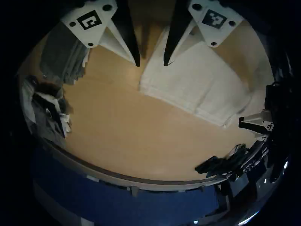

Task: Fold towel

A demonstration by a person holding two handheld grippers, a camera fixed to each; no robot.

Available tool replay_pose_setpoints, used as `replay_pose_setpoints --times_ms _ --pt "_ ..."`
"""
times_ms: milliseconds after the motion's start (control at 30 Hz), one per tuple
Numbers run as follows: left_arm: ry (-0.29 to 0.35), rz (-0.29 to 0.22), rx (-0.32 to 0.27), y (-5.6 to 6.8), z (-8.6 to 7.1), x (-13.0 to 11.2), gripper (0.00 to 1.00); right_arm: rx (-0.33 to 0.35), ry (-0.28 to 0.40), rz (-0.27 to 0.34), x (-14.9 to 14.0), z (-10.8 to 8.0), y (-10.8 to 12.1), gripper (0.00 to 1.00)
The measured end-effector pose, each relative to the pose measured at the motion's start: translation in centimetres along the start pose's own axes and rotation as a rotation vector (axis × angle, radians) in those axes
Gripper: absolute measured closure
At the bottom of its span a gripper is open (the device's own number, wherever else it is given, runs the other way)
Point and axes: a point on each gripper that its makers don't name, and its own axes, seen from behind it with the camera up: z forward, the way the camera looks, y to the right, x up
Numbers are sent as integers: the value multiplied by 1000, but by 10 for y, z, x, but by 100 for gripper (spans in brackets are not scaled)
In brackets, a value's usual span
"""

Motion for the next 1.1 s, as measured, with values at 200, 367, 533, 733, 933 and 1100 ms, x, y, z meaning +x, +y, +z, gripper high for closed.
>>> replay_pose_setpoints --times_ms 200,367,533,733,933,1100 --pt "4 -10 7 -3 -5 0 59 -10 14 9 0 -2 3 21" --pt "5 -28 -12 2 -11 -3 25 -3 28 33 -2 -6 1 8" --pt "6 -34 -10 3 -15 -8 25 4 26 24 -7 -11 -2 0" --pt "5 -42 8 3 -27 -18 24 13 28 13 -15 -18 -6 0" --pt "7 -89 19 7 -43 -31 24 27 24 2 -24 -24 -14 0" --pt "11 -138 23 11 -56 -42 23 40 15 -8 -34 -28 -21 0"
